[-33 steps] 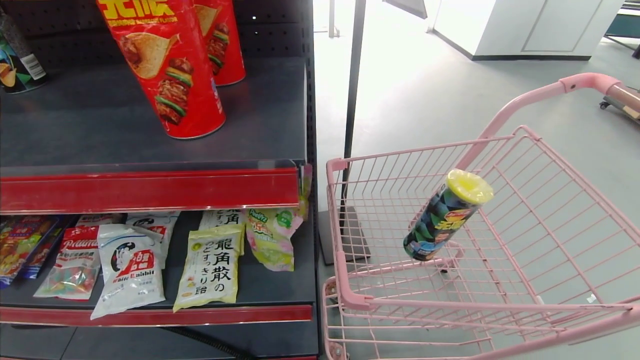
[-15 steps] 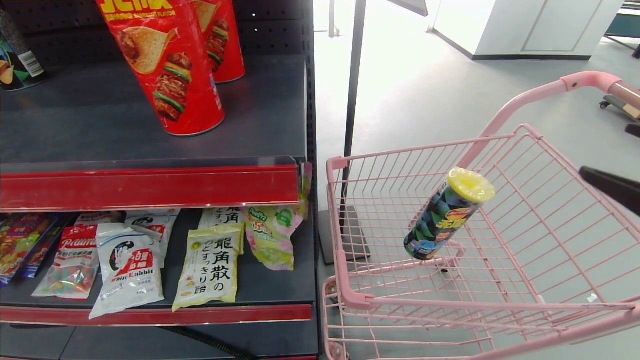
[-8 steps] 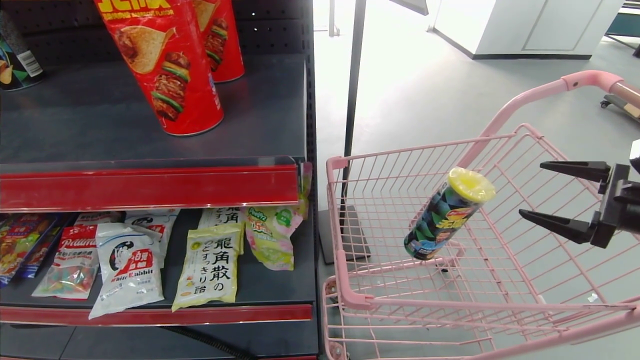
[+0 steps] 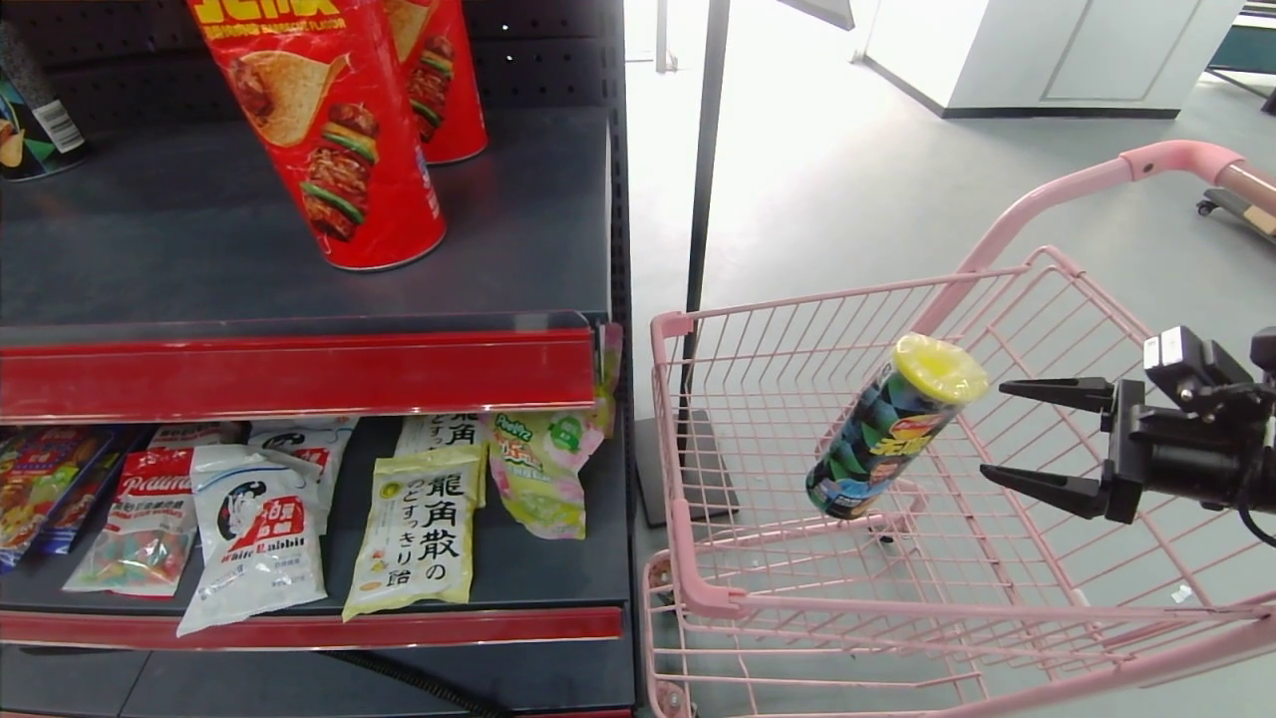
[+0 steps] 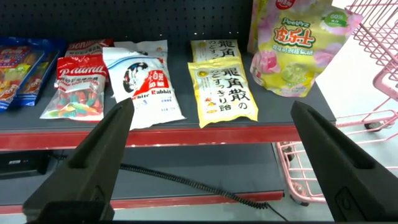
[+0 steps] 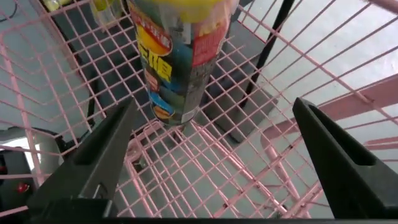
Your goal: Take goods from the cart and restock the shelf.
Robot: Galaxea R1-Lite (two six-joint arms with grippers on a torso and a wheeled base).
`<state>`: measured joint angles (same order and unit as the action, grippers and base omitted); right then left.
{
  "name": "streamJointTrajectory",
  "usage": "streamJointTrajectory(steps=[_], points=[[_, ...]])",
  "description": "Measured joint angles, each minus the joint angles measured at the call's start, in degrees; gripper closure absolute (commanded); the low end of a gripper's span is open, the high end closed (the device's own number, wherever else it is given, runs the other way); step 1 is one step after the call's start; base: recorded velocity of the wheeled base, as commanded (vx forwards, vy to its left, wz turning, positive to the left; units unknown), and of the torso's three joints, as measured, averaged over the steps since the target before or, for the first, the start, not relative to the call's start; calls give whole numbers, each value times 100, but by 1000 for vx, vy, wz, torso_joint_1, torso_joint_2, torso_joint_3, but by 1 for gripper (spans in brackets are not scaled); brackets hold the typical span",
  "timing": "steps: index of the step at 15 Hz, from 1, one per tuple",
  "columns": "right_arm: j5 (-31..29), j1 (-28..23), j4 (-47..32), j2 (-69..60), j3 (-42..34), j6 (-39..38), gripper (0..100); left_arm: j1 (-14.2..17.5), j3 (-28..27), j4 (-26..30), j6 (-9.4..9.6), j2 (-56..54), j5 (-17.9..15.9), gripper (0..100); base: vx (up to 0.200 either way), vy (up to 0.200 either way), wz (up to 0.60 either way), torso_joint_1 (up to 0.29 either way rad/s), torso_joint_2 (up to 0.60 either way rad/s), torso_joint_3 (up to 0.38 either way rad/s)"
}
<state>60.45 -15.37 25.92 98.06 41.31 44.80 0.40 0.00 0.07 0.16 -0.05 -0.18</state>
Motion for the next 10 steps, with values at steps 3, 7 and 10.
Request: streamJointTrajectory(steps=[3, 7, 10], points=[[107, 132, 2, 349, 118, 290, 0, 0, 0, 2, 2, 0, 0, 0, 0, 0, 0, 0, 0, 0], [204, 391, -9, 728, 315, 540, 0, -2, 0, 2, 2, 0, 0, 0, 0, 0, 0, 0, 0, 0], [211, 634, -22, 1007, 713, 540, 0, 0, 0, 2, 2, 0, 2, 0, 0, 0, 0, 0, 0, 0]])
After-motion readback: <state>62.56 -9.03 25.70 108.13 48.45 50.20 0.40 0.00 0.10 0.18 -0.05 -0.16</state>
